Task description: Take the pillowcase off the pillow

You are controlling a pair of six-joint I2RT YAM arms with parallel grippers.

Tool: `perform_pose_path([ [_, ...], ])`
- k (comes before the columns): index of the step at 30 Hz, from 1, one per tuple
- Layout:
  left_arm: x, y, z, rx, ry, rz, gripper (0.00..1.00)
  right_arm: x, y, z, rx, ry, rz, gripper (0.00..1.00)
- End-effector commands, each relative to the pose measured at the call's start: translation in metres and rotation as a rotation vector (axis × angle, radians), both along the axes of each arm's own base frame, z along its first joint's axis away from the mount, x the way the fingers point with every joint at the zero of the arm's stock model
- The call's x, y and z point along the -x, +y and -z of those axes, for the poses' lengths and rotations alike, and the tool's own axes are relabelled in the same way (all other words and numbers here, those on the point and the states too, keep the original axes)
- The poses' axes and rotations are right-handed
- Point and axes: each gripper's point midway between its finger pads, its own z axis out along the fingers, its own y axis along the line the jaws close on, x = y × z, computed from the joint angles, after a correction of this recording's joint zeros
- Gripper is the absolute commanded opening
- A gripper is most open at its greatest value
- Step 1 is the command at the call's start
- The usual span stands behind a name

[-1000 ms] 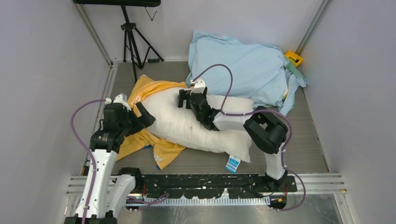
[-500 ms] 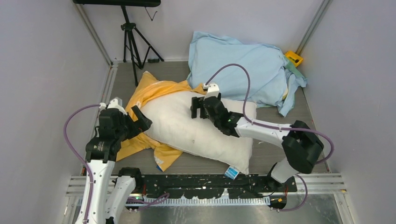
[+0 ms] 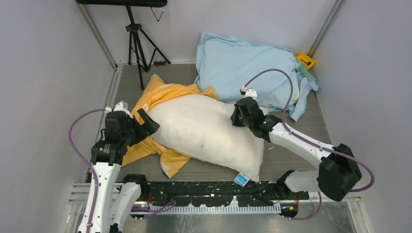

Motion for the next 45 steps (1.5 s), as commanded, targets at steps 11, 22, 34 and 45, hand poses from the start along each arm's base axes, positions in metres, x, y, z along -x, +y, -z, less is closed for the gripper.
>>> perform_pose_path([
  [11, -0.011, 0.003, -0.007, -0.012, -0.052, -0.017, 0.97, 0.037, -0.056, -0.073, -0.072, 0.055, -0.02, 0.79],
  [22, -0.012, 0.002, -0.017, -0.015, -0.089, -0.004, 0.97, 0.102, 0.051, -0.067, 0.108, 0.163, -0.524, 0.89],
  [34, -0.009, 0.003, -0.017, -0.01, -0.083, -0.016, 0.97, 0.085, 0.018, 0.043, 0.347, 0.383, -0.309, 0.12],
  [45, -0.012, -0.005, -0.016, 0.019, -0.076, 0.024, 0.97, 0.051, -0.035, -0.139, 0.166, -0.087, -0.016, 0.0],
])
